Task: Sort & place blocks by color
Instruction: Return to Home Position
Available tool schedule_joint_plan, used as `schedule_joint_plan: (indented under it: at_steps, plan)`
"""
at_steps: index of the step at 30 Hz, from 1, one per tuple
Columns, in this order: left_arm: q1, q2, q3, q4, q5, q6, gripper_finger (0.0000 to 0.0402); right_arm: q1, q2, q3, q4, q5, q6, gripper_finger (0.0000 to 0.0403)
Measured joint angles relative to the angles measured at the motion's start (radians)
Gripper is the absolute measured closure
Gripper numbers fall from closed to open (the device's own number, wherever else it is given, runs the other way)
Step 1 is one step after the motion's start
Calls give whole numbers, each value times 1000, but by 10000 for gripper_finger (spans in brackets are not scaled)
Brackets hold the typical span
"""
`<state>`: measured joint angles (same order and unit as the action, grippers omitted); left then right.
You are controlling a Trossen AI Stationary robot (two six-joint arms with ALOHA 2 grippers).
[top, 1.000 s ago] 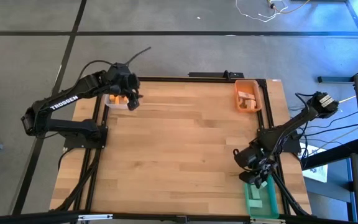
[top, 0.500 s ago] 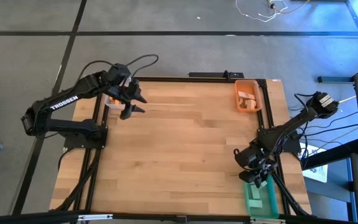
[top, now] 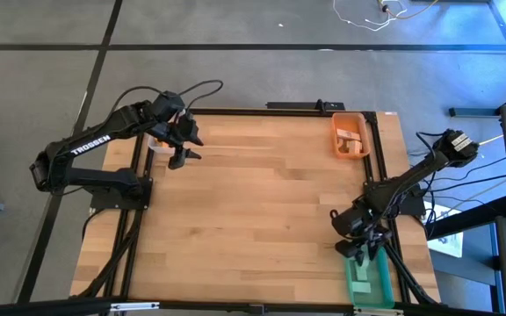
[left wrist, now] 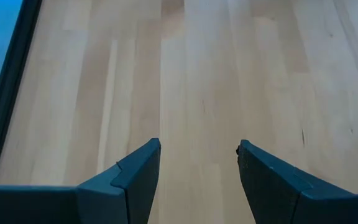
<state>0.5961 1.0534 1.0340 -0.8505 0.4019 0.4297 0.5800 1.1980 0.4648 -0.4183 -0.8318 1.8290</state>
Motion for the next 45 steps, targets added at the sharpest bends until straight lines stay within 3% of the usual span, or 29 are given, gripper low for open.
schedule_joint_plan:
  at_steps: [6,12,18,25,29,35,40,45]
  plan:
    - [0,0,0,-3,0,0,199,0,-4,51,56,-1,0,180]
    - [0,0,0,-2,0,1,231,0,-10,223,29,31,60,179]
    - [0,0,-1,-4,0,1,286,-1,-10,417,18,218,153,179]
    - [0,0,-1,-24,5,37,387,-8,-10,556,-45,227,162,192]
    - [0,-10,-1,-25,7,19,395,-14,-10,575,-118,253,12,251]
    - [0,-97,-1,-16,13,-100,400,-63,-10,575,-181,292,-320,388]
    - [0,-209,-1,-10,114,-219,401,-136,-10,575,-201,406,-670,398]
    - [-2,-344,-1,-9,138,-317,401,-258,-10,575,-207,541,-1039,400]
